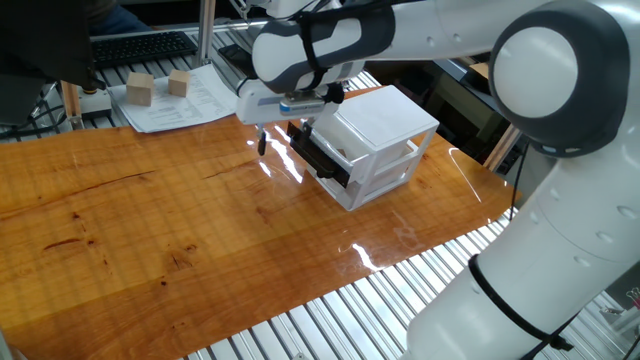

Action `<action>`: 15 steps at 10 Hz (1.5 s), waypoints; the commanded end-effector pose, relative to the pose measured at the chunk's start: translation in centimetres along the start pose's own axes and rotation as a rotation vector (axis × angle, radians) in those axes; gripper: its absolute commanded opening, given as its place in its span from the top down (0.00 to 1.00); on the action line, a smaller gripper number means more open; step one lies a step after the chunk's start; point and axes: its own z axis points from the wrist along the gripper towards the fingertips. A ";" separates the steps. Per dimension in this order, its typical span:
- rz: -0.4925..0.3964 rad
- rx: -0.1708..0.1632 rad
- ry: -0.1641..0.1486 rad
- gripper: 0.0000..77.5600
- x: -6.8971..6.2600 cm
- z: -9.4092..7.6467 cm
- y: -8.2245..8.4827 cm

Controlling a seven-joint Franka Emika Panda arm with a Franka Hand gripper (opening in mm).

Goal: Put things in the drawer

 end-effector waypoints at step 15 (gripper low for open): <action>-0.003 0.036 -0.046 0.00 0.2 2.9 0.4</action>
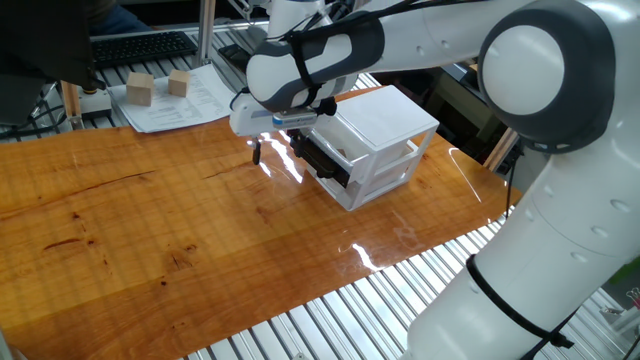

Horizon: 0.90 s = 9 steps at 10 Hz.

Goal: Put things in the drawer

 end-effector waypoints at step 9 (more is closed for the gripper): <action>-0.016 0.039 -0.028 0.00 0.6 0.7 -2.5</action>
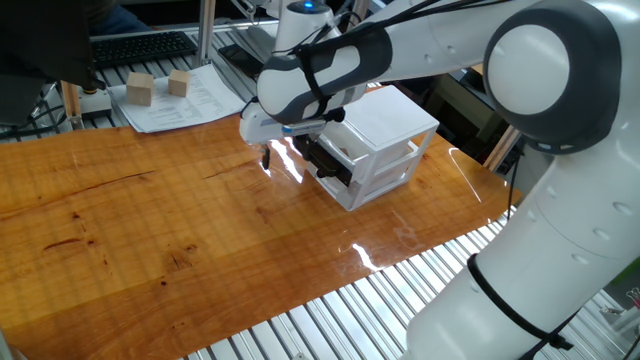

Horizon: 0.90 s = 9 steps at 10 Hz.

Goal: Put things in the drawer

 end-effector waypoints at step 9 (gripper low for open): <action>-0.026 0.025 -0.005 0.00 -0.3 -0.3 -2.9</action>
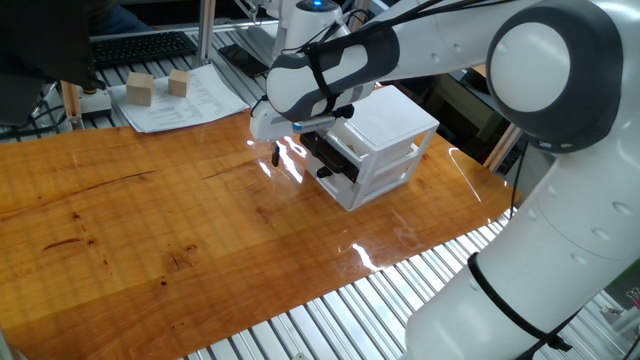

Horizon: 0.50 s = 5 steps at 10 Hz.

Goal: Put things in the drawer

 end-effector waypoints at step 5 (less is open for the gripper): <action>-0.036 0.010 -0.003 0.00 -0.5 -0.3 -2.6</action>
